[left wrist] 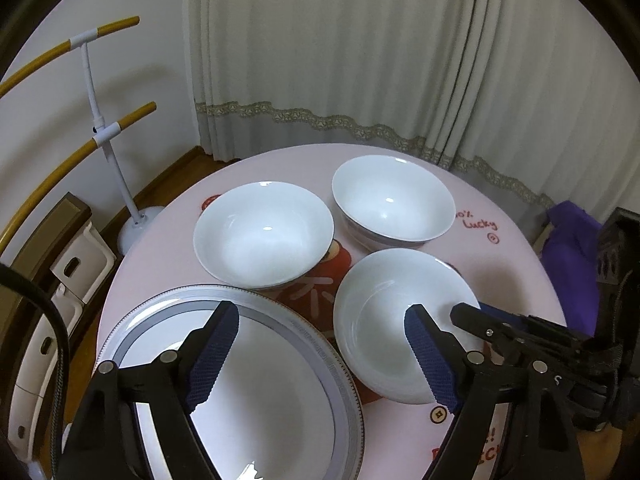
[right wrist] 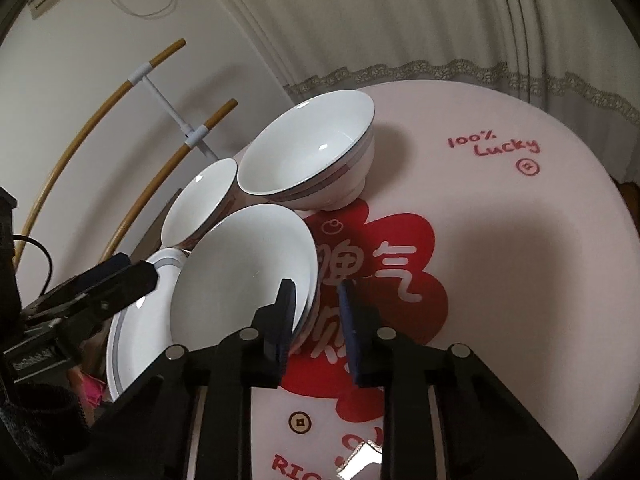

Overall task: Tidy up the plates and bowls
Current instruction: 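Move both grippers toward the nearest white bowl, then close both grippers on the white bowl rim and lift it, then carry the held bowl with both grippers over another white bowl, then lower the held bowl into the other white bowl, then open both grippers and pull them back from the bowls, then move both grippers to the remaining white bowl and close on its rim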

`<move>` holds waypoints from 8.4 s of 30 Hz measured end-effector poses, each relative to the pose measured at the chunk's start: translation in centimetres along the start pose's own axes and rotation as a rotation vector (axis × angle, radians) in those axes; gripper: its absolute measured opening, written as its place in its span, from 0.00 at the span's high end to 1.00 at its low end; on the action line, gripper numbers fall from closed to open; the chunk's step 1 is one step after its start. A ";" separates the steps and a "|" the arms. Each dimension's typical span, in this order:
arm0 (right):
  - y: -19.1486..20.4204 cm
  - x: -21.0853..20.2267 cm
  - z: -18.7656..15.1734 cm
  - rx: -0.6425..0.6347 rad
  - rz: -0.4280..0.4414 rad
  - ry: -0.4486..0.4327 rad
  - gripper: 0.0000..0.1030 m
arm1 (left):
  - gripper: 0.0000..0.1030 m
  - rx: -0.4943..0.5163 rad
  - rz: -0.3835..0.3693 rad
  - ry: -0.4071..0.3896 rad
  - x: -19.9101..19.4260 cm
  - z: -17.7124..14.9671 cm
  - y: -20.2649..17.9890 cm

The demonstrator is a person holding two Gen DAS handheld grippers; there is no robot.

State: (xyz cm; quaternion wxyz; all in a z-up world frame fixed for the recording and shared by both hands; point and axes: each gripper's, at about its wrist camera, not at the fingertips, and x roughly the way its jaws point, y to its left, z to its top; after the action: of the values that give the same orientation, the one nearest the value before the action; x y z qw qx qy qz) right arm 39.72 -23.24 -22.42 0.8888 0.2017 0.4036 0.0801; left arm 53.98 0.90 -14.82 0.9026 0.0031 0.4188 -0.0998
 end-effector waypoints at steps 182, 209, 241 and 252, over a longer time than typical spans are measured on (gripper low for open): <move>-0.2 4.6 10.0 0.064 -0.194 -0.011 0.71 | 0.85 -0.068 -0.094 0.033 9.5 10.9 -1.3; 10.0 -0.9 7.4 -0.034 -0.083 -0.085 0.59 | 0.38 -0.151 -0.094 -0.011 -1.4 8.2 8.8; 11.3 10.4 4.7 0.073 -0.103 0.095 0.69 | 0.68 -0.161 -0.102 0.218 6.0 9.3 14.2; 10.8 10.7 4.9 0.080 -0.082 0.093 0.79 | 0.94 -0.102 -0.102 0.177 5.5 9.3 12.6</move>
State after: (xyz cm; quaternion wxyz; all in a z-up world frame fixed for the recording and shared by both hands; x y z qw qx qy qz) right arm 50.65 -11.59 -22.26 0.8628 0.2163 0.4554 0.0367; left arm 66.76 11.48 -13.97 0.8548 -0.0556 0.5010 -0.1236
